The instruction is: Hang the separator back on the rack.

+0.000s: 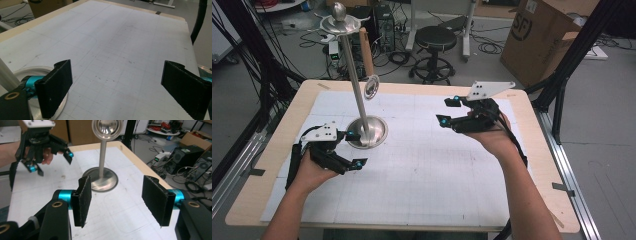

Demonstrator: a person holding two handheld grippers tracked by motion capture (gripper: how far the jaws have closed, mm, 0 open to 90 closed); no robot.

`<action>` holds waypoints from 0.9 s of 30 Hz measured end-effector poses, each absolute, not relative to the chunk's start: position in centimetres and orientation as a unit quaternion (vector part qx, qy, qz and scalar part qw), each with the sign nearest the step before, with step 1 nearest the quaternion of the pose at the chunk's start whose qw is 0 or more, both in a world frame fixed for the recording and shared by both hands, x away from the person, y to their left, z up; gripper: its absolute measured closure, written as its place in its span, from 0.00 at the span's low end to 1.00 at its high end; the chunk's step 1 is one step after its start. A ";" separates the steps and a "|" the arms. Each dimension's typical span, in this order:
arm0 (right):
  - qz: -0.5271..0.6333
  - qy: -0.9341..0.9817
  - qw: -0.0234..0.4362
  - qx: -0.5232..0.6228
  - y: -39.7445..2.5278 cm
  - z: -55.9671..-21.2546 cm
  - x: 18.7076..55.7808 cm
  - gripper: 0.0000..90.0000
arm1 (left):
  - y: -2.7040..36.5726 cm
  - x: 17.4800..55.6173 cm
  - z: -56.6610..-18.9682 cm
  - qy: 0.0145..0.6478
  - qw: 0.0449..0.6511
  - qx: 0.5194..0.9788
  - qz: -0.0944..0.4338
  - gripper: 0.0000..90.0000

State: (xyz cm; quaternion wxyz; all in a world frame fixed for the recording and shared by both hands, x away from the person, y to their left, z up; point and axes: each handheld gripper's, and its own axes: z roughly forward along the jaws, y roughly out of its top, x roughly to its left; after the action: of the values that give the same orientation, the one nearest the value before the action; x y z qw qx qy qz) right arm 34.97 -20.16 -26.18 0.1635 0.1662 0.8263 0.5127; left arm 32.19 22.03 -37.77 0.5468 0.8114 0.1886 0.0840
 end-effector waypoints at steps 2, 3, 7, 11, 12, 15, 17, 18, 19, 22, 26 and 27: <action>0.519 0.822 0.162 0.169 -20.5 -26.8 34.5 0.45 | 22.1 32.2 -37.8 0.187 0.546 0.812 0.084 0.12; 0.522 0.820 0.160 0.171 -20.7 -27.1 34.5 0.44 | 22.1 32.2 -37.9 0.190 0.547 0.811 0.083 0.12; 0.527 0.813 0.160 0.187 -21.5 -28.2 33.9 0.42 | 22.2 32.2 -38.0 0.191 0.544 0.813 0.081 0.12; 0.534 0.806 0.165 0.193 -22.0 -29.3 33.3 0.41 | 22.2 32.2 -38.2 0.195 0.543 0.813 0.080 0.12; 0.535 0.805 0.166 0.196 -22.2 -29.6 33.1 0.41 | 22.3 32.2 -38.2 0.196 0.542 0.813 0.081 0.12; 0.536 0.803 0.163 0.204 -22.6 -30.7 32.8 0.40 | 22.3 32.2 -38.2 0.197 0.544 0.812 0.079 0.12; 0.540 0.799 0.164 0.209 -22.9 -31.3 32.6 0.40 | 22.3 32.2 -38.3 0.195 0.542 0.813 0.080 0.12; 0.544 0.796 0.162 0.212 -23.1 -31.6 32.5 0.39 | 22.3 32.2 -38.3 0.197 0.544 0.812 0.080 0.11; 0.545 0.794 0.161 0.215 -23.3 -31.9 32.5 0.39 | 22.3 32.2 -38.4 0.197 0.544 0.812 0.081 0.11; 0.547 0.791 0.160 0.221 -23.7 -32.7 32.3 0.37 | 22.3 32.2 -38.4 0.197 0.545 0.811 0.079 0.11; 0.546 0.791 0.160 0.225 -23.9 -33.7 32.0 0.36 | 22.3 32.3 -38.6 0.198 0.546 0.810 0.078 0.11; 0.546 0.790 0.159 0.227 -24.0 -33.9 31.9 0.36 | 22.3 32.3 -38.6 0.199 0.546 0.810 0.078 0.11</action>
State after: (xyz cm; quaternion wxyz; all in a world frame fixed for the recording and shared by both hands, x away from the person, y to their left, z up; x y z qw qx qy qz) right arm 31.90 -23.98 -33.91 0.1590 0.2272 0.7902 0.5465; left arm 32.27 22.33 -38.56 0.5456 0.8104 0.1987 0.0782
